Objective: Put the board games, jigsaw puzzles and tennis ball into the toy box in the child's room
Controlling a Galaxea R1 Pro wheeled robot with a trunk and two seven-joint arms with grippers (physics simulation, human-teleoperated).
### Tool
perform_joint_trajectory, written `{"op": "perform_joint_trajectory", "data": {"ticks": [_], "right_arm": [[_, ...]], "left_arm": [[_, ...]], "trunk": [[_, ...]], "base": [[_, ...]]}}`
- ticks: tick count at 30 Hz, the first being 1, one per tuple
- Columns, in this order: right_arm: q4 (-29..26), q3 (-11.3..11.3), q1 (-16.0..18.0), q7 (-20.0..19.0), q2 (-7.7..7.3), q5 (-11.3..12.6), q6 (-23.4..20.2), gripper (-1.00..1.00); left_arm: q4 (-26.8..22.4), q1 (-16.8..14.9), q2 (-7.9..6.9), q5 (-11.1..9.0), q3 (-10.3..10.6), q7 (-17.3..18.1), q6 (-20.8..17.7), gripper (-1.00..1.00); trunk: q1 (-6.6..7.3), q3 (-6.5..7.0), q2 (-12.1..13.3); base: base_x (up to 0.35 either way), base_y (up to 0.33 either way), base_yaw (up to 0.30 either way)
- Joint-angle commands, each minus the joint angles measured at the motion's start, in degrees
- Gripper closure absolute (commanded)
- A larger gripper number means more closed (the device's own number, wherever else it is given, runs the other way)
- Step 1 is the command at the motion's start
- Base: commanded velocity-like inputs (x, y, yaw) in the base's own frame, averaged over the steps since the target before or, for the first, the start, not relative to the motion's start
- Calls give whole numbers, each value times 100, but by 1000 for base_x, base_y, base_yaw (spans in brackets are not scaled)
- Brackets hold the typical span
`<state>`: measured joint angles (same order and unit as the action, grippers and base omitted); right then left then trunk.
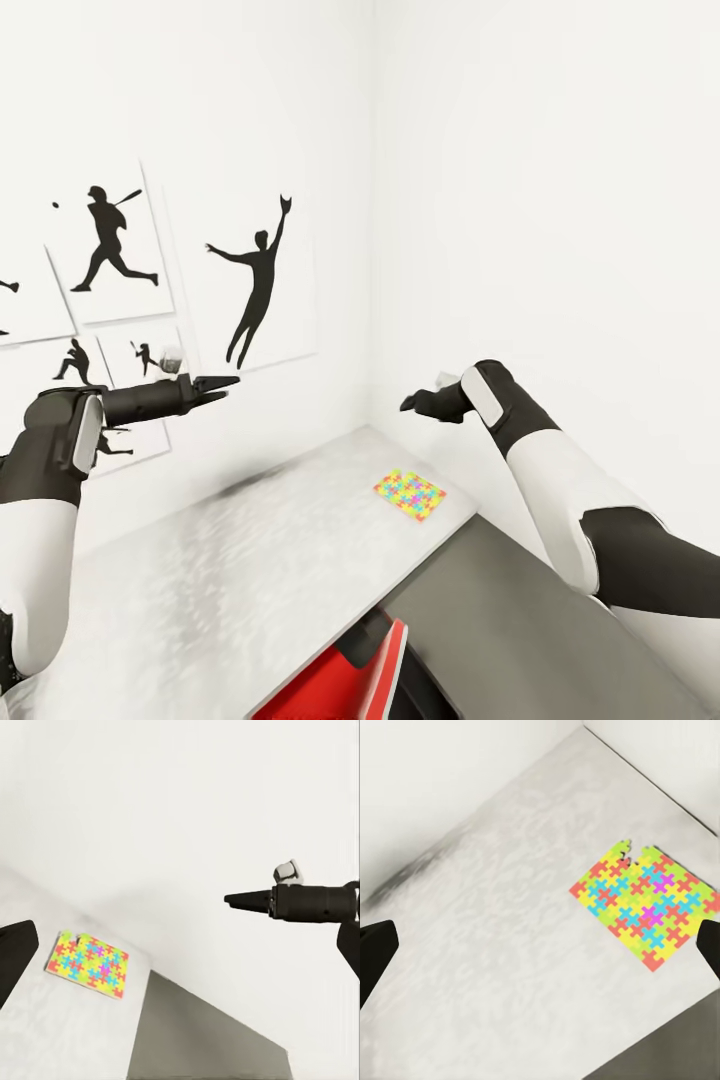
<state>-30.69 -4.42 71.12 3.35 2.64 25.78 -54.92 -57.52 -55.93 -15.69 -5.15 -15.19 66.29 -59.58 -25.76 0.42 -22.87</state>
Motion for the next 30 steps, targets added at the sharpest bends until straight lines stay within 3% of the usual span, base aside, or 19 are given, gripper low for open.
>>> {"op": "perform_joint_trajectory", "data": {"ticks": [1,5,6,9,10,16,22,30], "right_arm": [[-1,-22,1,37,-2,41,-4,-100],[11,-27,-1,39,-17,40,136,-100],[21,-29,-3,37,-28,40,239,-100],[49,-31,-5,36,-40,43,350,-100],[49,-31,-5,36,-40,43,350,-100],[138,-32,-7,35,-57,41,472,-100],[161,-33,-3,35,-41,37,502,-100],[168,-33,-5,38,-7,33,589,-100]], "left_arm": [[-5,-1,0,-22,38,61,-42,-100],[-34,6,6,-27,310,346,-42,-100],[-42,8,12,-28,500,521,-42,-100],[-56,10,19,-29,804,780,-42,-100],[-56,10,19,-29,804,780,-42,-100],[-208,27,42,-34,1392,1188,-42,-100],[-639,64,93,-43,1612,1322,-42,-100],[-1328,350,124,-43,1696,1548,-42,-100]], "trunk": [[-2,-12,-5],[-2,-49,-5],[-2,-58,-5],[-2,-86,-5],[-2,-95,-5],[-2,-152,-5],[-2,-208,-5],[-2,-284,-5]], "base": [[0,0,0],[0,0,0],[0,0,0],[0,0,0],[0,0,0],[0,0,0],[0,0,0],[0,0,0]]}}
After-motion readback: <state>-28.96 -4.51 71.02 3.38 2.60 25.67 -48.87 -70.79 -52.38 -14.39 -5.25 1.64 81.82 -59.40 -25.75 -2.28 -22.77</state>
